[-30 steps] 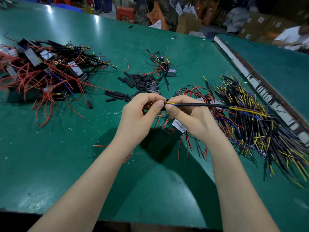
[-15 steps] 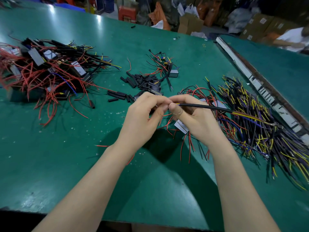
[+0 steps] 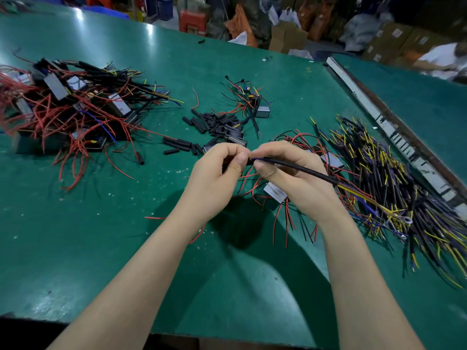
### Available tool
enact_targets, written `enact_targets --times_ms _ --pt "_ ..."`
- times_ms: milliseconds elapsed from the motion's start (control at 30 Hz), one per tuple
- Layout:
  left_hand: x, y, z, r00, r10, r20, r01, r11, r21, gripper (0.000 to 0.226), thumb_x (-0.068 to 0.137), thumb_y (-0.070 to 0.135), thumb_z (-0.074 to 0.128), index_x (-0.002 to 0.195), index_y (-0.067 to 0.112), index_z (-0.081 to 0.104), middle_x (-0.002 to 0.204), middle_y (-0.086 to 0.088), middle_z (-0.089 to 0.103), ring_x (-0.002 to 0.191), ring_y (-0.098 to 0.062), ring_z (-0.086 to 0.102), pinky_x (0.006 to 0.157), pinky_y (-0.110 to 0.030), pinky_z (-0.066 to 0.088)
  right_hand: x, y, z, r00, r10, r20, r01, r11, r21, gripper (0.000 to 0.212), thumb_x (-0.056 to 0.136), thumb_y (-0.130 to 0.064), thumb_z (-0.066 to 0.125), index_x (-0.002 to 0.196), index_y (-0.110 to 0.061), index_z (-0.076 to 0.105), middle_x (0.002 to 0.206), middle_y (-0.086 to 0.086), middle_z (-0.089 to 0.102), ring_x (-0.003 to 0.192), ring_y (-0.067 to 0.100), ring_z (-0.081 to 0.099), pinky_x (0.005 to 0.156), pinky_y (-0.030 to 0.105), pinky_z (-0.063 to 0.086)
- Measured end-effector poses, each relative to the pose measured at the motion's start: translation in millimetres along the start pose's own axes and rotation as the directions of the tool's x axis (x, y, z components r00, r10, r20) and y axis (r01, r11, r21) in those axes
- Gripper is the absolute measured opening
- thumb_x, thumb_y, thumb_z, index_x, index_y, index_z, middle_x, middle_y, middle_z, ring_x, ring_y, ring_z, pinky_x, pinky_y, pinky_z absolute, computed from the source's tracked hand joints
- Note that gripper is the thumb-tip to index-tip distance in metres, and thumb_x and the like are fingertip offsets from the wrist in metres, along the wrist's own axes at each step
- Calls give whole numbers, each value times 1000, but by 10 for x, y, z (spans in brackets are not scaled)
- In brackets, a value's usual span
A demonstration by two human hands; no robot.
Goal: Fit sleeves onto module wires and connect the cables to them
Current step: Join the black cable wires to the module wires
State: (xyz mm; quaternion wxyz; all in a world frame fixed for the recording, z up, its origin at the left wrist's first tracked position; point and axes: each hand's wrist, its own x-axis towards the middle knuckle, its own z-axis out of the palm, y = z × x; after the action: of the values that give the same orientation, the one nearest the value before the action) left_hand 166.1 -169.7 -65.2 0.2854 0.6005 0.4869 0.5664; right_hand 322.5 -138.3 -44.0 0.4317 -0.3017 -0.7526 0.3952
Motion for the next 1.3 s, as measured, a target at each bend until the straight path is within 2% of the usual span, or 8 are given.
enact_targets --times_ms 233,400,533,633,800,933,1200,1300 --pt "-3 -13 0 999 -27 -25 26 999 -29 19 96 18 53 87 34 55 82 18 57 71 11 49 67 -8 36 17 48 74 997 24 -78 -19 998 68 19 86 -18 66 90 -36 70 87 -12 69 79 9 61 73 24 48" --pt "-2 -27 -6 1000 4 -29 -4 1000 -4 20 96 17 53 86 34 55 86 16 56 76 11 48 69 -8 35 28 67 95 994 14 -105 -14 1000 5 13 87 -25 65 90 -37 71 81 -10 67 68 27 52 61 45 45" --pt "1 -26 -4 984 169 -55 -161 979 129 11 95 7 53 90 15 59 91 15 50 87 14 45 78 -4 32 30 82 85 993 37 -116 -40 999 -25 6 87 -26 65 90 -29 68 76 -8 63 64 13 52 59 35 44" --pt "4 -49 4 980 180 -89 -167 976 140 9 95 6 52 92 8 61 90 16 49 87 11 46 78 -5 33 27 87 109 994 26 -110 -32 998 -49 9 88 -23 64 88 -32 66 77 -10 61 64 10 53 61 28 44" --pt "5 -50 21 991 64 -114 -60 997 40 20 96 13 53 88 31 55 93 5 59 84 -3 53 79 -16 41 28 87 147 992 2 -130 -24 986 -165 7 89 -29 60 86 -35 61 87 -10 62 76 21 59 69 32 46" --pt "22 -28 8 993 -33 -113 20 993 -116 13 95 23 55 92 35 58 92 9 64 79 -3 59 79 -20 47 30 89 132 986 24 -165 -46 991 -129 6 89 -28 59 85 -32 62 77 -14 60 69 6 55 69 24 43" --pt "2 -16 -11 994 59 -87 -64 996 -59 10 85 29 62 85 38 62 90 1 67 82 -12 61 77 -27 49 41 63 145 972 107 -209 -121 991 -58 12 85 -39 59 79 -45 67 81 -11 61 73 14 56 71 42 47" --pt "15 -37 -30 992 68 -102 -73 997 -40 10 88 26 58 91 36 61 93 -2 65 84 -16 62 79 -31 49 38 66 153 971 117 -209 -125 992 -26 11 85 -37 59 79 -40 68 78 -12 61 73 16 55 73 43 47"
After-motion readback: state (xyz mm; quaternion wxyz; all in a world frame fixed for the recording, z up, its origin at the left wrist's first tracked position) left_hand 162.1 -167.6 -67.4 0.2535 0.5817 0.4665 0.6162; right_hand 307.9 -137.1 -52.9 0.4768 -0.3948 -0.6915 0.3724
